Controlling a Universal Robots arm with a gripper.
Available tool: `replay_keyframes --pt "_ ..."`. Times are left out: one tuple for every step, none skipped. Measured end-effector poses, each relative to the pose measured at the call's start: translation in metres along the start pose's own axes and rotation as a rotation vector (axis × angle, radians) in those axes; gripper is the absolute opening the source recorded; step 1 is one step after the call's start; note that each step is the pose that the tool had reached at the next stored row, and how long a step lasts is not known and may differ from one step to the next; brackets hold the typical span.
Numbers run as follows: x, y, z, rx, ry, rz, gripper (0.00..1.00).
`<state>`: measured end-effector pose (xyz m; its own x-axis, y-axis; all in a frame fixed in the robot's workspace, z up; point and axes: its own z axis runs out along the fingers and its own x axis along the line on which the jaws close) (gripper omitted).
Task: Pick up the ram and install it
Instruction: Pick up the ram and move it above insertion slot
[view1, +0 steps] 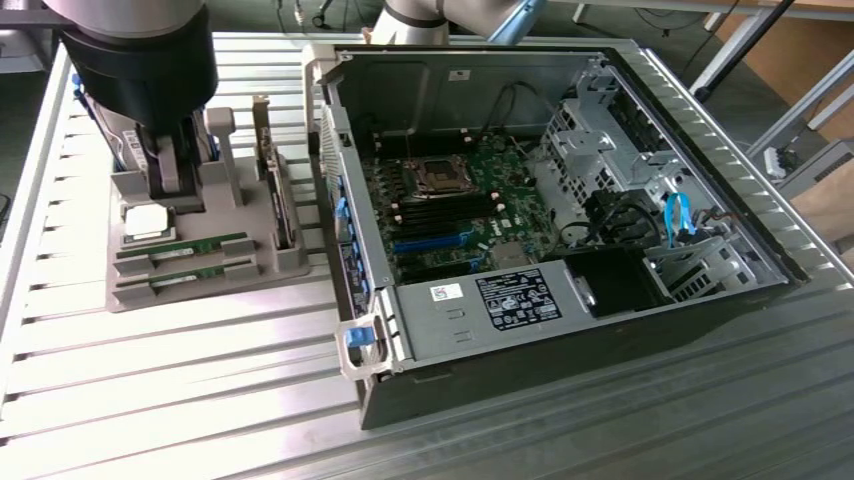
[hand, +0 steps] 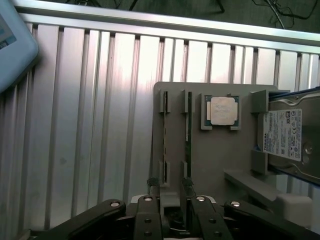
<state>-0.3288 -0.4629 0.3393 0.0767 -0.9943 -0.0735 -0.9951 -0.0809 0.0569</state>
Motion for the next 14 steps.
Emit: replay_keyframes --pt "0.0001 -0.0001 0.0008 -0.0001 0.0006 0.000 0.29" --pt "0.0002 -0.0001 0.0017 -0.0001 0.0011 0.000 0.29" --pt "0.0002 -0.0002 0.0023 -0.0001 0.0014 0.000 0.29" --pt "0.0003 -0.0002 0.0026 -0.0001 0.0016 0.000 0.29" --pt "0.0003 -0.0003 0.0033 -0.0002 0.0020 0.000 0.29" --pt "0.0004 -0.0004 0.0039 -0.0003 0.0024 0.000 0.29" --pt "0.0004 -0.0004 0.0047 -0.0002 0.0027 0.000 0.29" --pt "0.0005 -0.0005 0.0055 -0.0003 0.0032 0.000 0.29" --pt "0.0006 -0.0006 0.0062 -0.0003 0.0033 0.000 0.29" --pt "0.0008 -0.0008 0.0071 -0.0003 0.0035 0.000 0.29" --pt "0.0009 -0.0008 0.0075 -0.0003 0.0035 0.000 0.29" --pt "0.0009 -0.0008 0.0079 -0.0003 0.0036 0.000 0.29" --pt "0.0010 -0.0008 0.0085 -0.0004 0.0037 0.000 0.29" --pt "0.0011 -0.0009 0.0094 -0.0003 0.0039 0.000 0.29"
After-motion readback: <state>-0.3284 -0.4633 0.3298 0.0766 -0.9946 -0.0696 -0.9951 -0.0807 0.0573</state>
